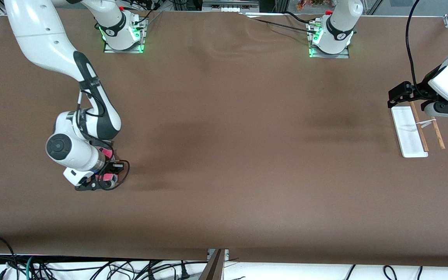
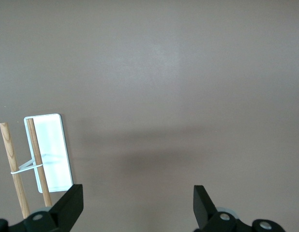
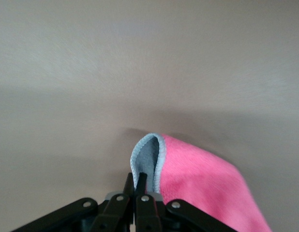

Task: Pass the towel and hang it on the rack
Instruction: 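Lift the towel with the right gripper while the left gripper approaches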

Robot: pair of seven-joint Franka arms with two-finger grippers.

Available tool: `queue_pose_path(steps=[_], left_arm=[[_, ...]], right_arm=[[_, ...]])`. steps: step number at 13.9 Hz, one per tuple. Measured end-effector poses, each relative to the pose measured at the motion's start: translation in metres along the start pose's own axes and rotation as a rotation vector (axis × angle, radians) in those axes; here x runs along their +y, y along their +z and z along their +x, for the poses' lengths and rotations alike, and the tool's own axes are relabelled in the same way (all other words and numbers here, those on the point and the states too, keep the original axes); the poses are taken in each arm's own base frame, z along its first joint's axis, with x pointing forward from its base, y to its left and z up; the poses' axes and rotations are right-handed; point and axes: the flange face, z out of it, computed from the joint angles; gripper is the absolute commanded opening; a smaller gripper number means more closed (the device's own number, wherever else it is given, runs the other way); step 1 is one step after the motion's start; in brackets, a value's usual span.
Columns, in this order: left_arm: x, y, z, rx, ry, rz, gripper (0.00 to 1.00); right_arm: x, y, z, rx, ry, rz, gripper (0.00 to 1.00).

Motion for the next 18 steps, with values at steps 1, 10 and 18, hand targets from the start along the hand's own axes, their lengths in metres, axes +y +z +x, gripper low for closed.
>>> queue_pose_path(steps=[1, 10, 18], left_arm=[[0.000, 0.000, 0.000, 0.000, 0.000, 0.000, 1.00], [0.010, 0.018, 0.008, -0.035, 0.022, 0.000, 1.00], [0.012, 0.024, 0.010, -0.043, 0.326, -0.026, 1.00]], right_arm=[[0.003, -0.026, 0.002, 0.010, 0.002, -0.003, 0.00], [0.040, -0.210, -0.007, 0.037, -0.016, -0.023, 0.00], [-0.054, -0.290, -0.012, 0.099, -0.127, 0.107, 0.00]])
